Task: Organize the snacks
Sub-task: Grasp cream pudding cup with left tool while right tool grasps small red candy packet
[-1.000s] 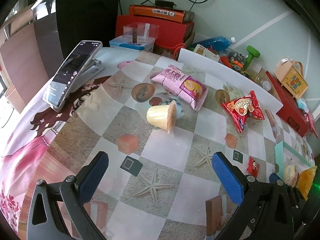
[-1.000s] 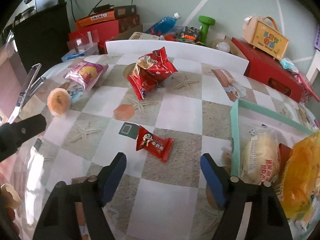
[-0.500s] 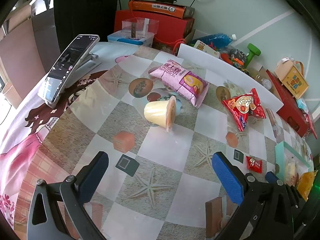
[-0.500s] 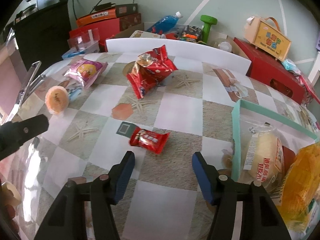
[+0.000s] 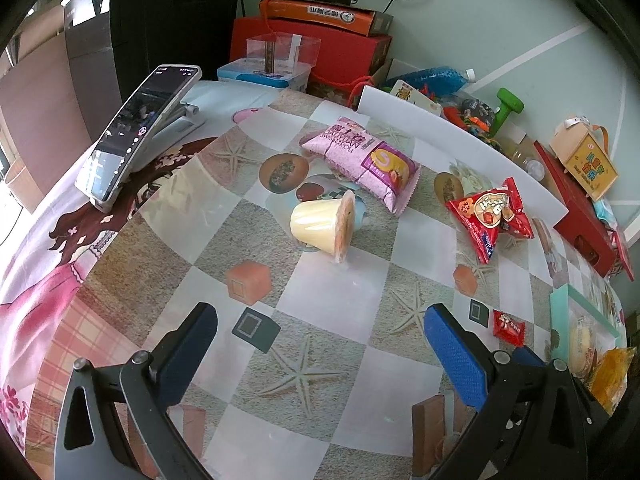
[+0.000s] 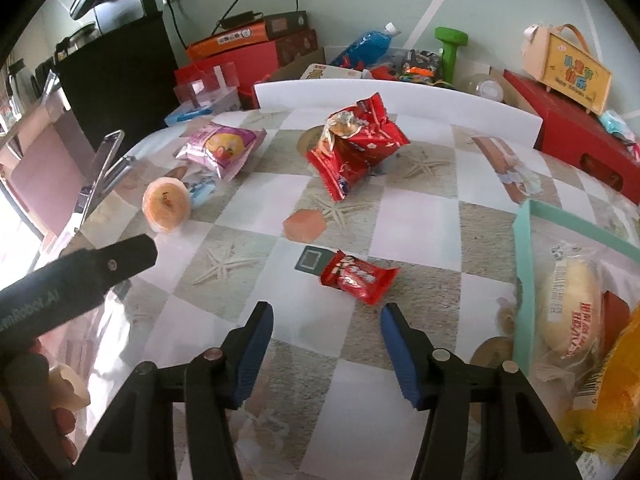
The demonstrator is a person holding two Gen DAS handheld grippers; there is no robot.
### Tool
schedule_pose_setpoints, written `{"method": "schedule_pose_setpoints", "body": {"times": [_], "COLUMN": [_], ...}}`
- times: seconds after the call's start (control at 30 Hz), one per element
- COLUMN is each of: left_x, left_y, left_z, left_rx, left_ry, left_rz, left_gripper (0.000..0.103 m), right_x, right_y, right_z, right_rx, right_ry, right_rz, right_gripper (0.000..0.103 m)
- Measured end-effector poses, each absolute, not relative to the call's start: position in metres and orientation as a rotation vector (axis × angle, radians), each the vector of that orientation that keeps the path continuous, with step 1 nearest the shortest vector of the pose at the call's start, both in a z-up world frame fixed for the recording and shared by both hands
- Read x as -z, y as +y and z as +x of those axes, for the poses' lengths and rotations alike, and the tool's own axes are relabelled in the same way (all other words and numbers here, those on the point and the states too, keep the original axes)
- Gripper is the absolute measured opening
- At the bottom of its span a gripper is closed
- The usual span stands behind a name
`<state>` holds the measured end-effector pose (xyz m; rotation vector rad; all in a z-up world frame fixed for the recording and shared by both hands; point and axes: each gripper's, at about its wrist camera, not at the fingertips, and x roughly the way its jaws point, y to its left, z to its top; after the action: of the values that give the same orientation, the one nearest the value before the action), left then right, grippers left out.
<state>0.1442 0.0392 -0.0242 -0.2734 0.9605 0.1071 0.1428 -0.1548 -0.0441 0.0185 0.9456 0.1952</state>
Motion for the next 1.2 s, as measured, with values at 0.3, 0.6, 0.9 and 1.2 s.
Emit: {"method": "schedule_pose_setpoints", "body": {"times": [0.3, 0.6, 0.9, 1.2], "left_x": [0.027, 0.029, 0.021, 0.029], "left_y": [0.042, 0.05, 0.06, 0.056], "left_z": [0.146, 0.155, 0.176, 0.191], "left_rx": [-0.113, -0.123, -0.126, -0.107], "left_ry": [0.962, 0.935, 0.85, 0.838], "left_rz": [-0.291, -0.311, -0.338, -0.3], "left_gripper": [0.103, 0.103, 0.103, 0.103], "right_x": [0.047, 0.049, 0.05, 0.05], "right_y": [-0.166, -0.161, -0.161, -0.159], "right_z": [0.15, 0.158, 0.171, 0.183], "right_rx": [-0.129, -0.102, -0.076, -0.074], "right_ry": [0.94, 0.932, 0.919, 0.902], "right_rz": [0.039, -0.006, -0.03, -0.037], "right_gripper": [0.055, 0.044, 0.035, 0.035]}}
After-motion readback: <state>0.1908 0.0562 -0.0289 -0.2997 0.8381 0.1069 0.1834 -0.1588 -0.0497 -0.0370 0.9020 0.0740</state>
